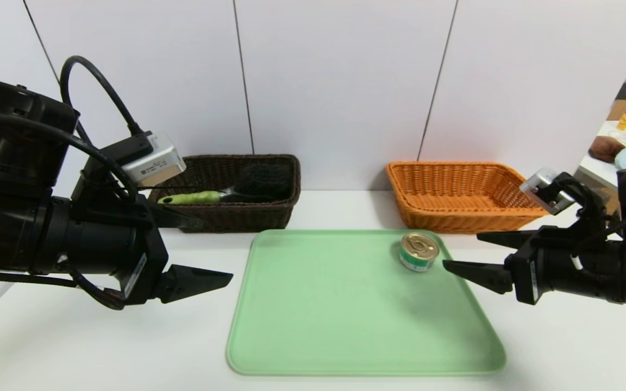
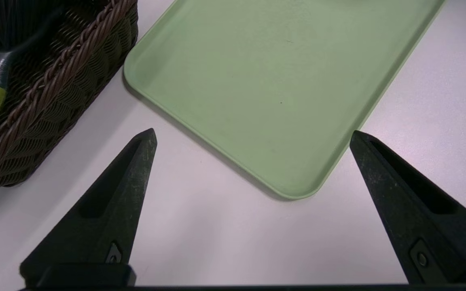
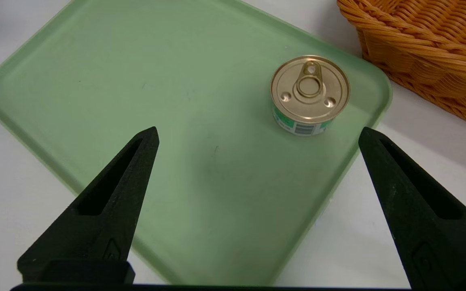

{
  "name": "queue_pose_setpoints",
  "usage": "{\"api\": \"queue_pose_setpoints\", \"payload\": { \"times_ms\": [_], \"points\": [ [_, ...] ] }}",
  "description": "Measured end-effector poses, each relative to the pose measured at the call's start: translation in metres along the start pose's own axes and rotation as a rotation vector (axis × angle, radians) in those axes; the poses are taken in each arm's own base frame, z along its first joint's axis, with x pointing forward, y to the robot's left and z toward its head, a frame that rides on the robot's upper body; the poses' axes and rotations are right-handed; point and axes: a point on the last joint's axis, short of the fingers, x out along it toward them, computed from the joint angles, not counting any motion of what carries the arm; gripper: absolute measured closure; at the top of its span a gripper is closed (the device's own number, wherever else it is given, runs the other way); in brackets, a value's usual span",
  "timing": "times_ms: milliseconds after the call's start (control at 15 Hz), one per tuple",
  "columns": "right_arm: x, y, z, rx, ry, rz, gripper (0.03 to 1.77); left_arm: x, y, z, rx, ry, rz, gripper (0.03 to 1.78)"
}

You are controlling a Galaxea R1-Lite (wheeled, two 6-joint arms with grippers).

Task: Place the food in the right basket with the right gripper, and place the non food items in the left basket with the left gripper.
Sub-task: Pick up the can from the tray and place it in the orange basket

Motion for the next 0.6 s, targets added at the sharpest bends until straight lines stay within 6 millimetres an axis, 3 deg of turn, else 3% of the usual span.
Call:
{"api": "queue_pose_setpoints", "payload": {
  "times_ms": [600],
  "points": [
    [0.025, -0.007, -0.035, -0.043, -0.106, -0.033, 0.09, 0.001, 0.000, -0.002, -0.003, 0.008, -0.004, 0.12]
  ]
}}
